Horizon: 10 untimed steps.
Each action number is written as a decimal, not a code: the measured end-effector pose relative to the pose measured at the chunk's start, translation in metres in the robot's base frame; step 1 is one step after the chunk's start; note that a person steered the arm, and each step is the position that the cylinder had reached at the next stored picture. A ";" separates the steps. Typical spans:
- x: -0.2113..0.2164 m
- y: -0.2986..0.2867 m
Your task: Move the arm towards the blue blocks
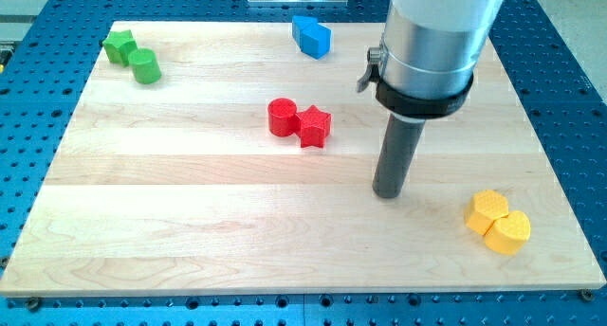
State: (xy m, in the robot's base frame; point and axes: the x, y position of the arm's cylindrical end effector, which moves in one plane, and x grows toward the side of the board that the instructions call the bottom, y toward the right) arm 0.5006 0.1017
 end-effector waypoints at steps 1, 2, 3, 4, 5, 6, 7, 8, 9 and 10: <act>-0.038 0.014; -0.045 0.016; -0.045 0.016; -0.045 0.016; -0.045 0.016; -0.043 0.016; -0.043 0.014; -0.037 0.018; -0.028 0.019; -0.028 0.019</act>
State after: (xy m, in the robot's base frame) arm 0.4726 0.1207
